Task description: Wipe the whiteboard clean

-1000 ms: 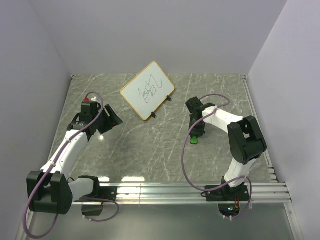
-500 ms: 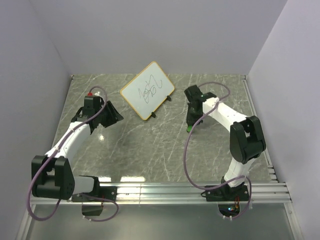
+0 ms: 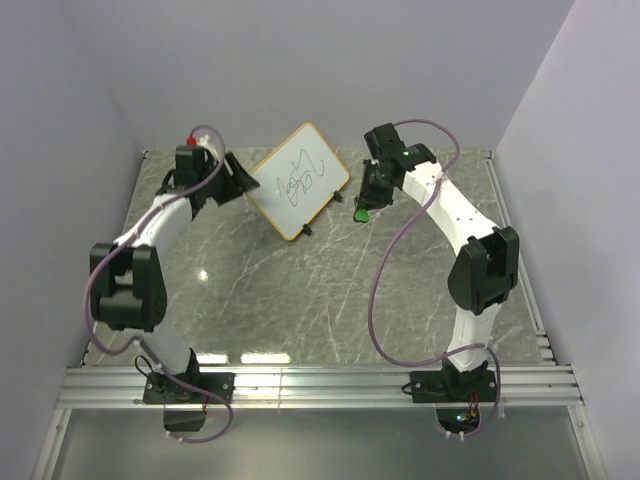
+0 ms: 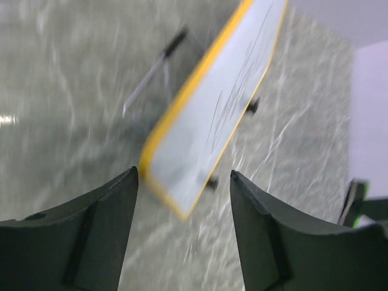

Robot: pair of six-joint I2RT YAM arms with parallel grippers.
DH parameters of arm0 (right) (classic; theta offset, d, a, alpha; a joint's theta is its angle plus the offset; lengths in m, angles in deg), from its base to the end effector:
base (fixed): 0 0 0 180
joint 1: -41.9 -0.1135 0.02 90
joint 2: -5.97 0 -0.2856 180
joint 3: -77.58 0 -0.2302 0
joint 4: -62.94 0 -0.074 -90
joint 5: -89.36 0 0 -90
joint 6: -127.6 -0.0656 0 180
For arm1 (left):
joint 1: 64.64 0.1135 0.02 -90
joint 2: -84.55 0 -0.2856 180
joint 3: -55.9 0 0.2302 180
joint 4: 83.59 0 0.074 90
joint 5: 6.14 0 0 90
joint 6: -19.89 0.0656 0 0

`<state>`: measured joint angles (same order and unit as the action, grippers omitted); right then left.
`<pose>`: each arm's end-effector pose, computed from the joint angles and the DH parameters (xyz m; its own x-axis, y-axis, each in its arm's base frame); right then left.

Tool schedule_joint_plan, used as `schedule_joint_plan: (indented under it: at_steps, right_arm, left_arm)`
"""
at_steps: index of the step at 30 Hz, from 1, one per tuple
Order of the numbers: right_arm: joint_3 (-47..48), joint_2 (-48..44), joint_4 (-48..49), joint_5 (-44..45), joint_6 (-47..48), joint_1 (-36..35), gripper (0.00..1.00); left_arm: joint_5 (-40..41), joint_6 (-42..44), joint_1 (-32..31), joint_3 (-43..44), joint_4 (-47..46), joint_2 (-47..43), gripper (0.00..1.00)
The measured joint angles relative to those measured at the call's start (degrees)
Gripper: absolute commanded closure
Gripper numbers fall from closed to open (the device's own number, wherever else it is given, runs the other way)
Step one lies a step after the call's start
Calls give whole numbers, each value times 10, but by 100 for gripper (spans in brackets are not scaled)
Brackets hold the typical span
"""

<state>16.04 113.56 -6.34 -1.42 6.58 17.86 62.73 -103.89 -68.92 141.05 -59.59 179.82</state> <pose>0.3700 0.1660 0.3102 -0.8800 0.1717 -0.4429 0.0462 0.9589 0.2799 0.3819 -0.0523 0.2816 -0.6691 -0.4700 -0.5757 -0.0058 0.7779 -0.6284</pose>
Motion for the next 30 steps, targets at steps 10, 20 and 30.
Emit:
schedule_joint_plan:
  at_steps: [10, 20, 30]
  right_arm:
    - [65, 50, -50, -7, 2, -1, 100]
    - [263, 179, -69, -52, -4, -1, 100]
    - [264, 209, 36, -120, -52, -27, 100]
  left_arm:
    - [-104, 12, 42, 219, -20, 183, 46]
    - [-233, 20, 40, 289, -6, 283, 61]
    - [-265, 34, 32, 307, -12, 289, 100]
